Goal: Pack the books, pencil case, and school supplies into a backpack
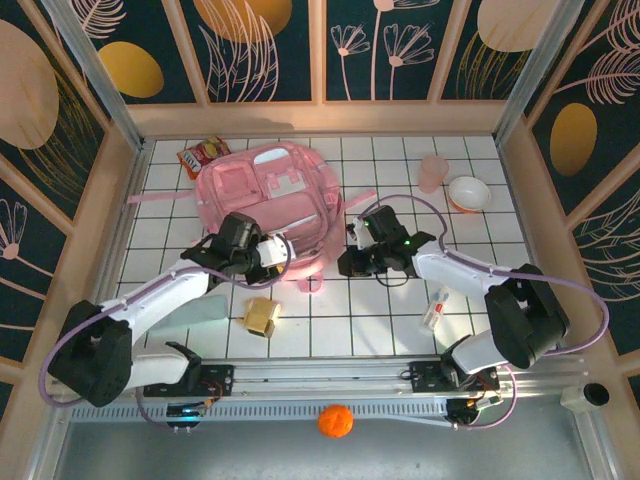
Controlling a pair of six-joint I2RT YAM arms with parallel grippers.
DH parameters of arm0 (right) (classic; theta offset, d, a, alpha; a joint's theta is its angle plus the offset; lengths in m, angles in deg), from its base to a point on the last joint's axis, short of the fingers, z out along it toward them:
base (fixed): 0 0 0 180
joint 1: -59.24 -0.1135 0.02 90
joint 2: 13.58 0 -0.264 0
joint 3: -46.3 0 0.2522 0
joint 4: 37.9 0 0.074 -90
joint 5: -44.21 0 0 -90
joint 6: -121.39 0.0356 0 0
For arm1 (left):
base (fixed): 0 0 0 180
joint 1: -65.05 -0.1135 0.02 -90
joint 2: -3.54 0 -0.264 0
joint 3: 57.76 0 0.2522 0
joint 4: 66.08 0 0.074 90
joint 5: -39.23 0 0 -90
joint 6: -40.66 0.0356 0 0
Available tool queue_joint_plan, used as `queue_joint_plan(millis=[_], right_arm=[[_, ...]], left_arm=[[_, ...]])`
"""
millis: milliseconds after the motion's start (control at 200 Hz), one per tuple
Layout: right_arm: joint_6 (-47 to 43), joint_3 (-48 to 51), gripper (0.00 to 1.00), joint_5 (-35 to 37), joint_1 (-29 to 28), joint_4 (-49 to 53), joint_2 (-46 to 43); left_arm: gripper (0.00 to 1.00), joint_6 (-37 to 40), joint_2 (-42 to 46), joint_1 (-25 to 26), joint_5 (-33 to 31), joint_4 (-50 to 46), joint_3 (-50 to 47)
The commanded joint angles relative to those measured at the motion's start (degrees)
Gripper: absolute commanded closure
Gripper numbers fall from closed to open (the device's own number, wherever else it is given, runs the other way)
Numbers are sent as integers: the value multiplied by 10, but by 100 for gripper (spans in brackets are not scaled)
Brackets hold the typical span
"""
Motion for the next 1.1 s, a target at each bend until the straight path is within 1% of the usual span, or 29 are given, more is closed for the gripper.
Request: queue_joint_plan(millis=[0, 40, 105, 145, 185, 260, 300, 335, 405, 480, 520, 570, 586, 611, 671, 751, 836, 941, 1091], right_arm=[[21, -5, 76, 27, 1, -23, -9], [24, -11, 71, 28, 2, -24, -11], [30, -19, 66, 26, 3, -29, -11], [35, -23, 64, 23, 2, -36, -10], [41, -25, 63, 21, 2, -42, -9], [50, -28, 62, 21, 3, -51, -6], [56, -29, 62, 21, 5, -56, -5], [62, -29, 61, 19, 10, -60, -1], [77, -30, 61, 2, 26, -77, 6], [91, -33, 60, -32, 46, -109, 20], [97, -37, 60, -48, 46, -127, 30], [100, -47, 60, -66, 47, -143, 47], [100, -51, 60, -72, 61, -146, 54], [99, -59, 60, -79, 64, -148, 65], [89, -79, 59, -90, 67, -144, 92], [71, -107, 59, -97, 68, -133, 127], [59, -133, 58, -104, 71, -121, 162], [71, -158, 58, -139, 70, -114, 198], [105, -162, 58, -166, 64, -109, 216]], left_arm=[[32, -72, 16, 2, 105, 23, 7], [31, -106, 11, 5, 116, 52, 3], [28, -129, -9, 20, 103, 79, 3], [27, -128, -27, 32, 82, 82, 8], [26, -127, -52, 42, 48, 83, 14], [27, -119, -94, 50, 3, 80, 29], [33, -118, -114, 51, -18, 83, 35], [42, -116, -129, 51, -28, 82, 40], [60, -96, -139, 51, -22, 79, 41], [73, -66, -127, 52, 10, 93, 22], [81, -50, -112, 51, 23, 113, 4], [90, -41, -91, 52, 25, 151, -24], [92, -38, -86, 51, 25, 163, -33], [94, -32, -77, 51, 22, 181, -44], [97, -17, -65, 51, 14, 216, -68], [100, 3, -61, 52, 4, 239, -84], [100, 20, -65, 52, -2, 249, -92], [100, 26, -65, 52, -9, 272, -102], [100, 29, -67, 52, -12, 277, -102]])
